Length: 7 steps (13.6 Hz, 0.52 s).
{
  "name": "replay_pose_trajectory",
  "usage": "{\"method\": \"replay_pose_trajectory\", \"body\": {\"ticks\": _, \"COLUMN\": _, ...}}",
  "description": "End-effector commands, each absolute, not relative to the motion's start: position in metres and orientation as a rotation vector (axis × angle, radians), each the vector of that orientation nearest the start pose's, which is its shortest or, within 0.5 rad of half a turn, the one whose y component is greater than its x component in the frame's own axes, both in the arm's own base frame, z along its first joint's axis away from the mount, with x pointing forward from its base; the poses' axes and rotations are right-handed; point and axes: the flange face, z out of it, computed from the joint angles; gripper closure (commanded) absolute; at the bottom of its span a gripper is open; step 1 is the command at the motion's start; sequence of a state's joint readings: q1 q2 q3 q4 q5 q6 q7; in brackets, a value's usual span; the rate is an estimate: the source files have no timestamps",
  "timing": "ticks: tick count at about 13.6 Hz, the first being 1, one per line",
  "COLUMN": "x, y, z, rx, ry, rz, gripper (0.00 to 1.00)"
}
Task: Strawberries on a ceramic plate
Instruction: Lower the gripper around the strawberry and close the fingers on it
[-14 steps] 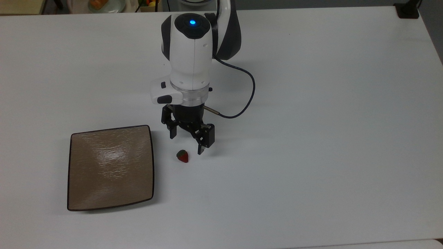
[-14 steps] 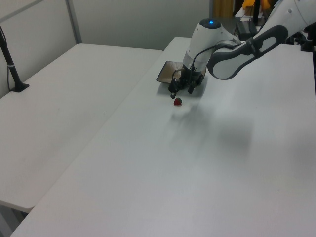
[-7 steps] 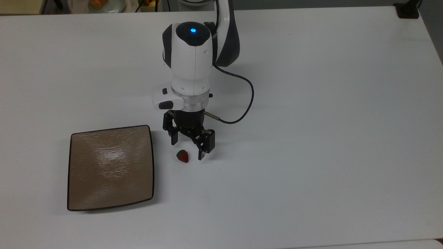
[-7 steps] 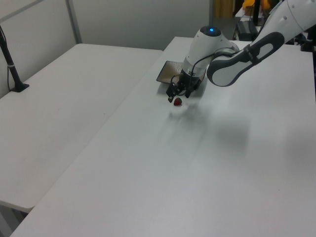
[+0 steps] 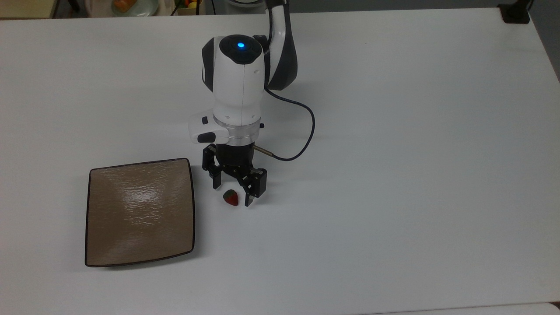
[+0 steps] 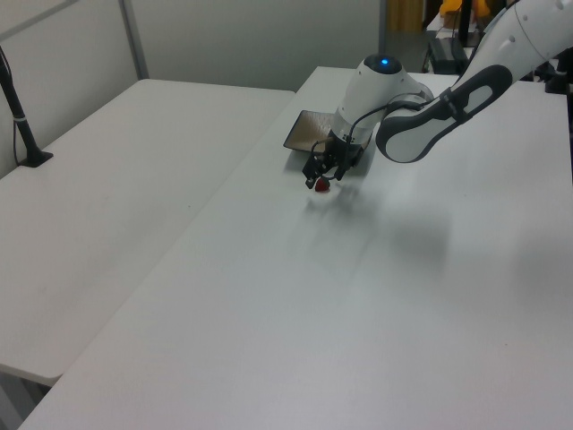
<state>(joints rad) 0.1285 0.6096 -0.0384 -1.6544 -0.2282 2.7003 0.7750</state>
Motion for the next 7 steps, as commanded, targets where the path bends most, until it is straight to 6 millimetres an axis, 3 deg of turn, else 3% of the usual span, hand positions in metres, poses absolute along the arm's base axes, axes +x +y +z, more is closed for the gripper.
{"method": "replay_pose_trajectory", "body": {"ticks": 1, "x": 0.7172, "y": 0.0787, "z": 0.3034, "rx": -2.93, "ry": 0.708, "rz": -0.771, "gripper": 0.33}}
{"method": "replay_pose_trajectory", "body": {"ticks": 7, "x": 0.717, "y": 0.0797, "z": 0.2993, "rx": -2.948, "ry": 0.678, "rz": -0.779, "gripper": 0.55}}
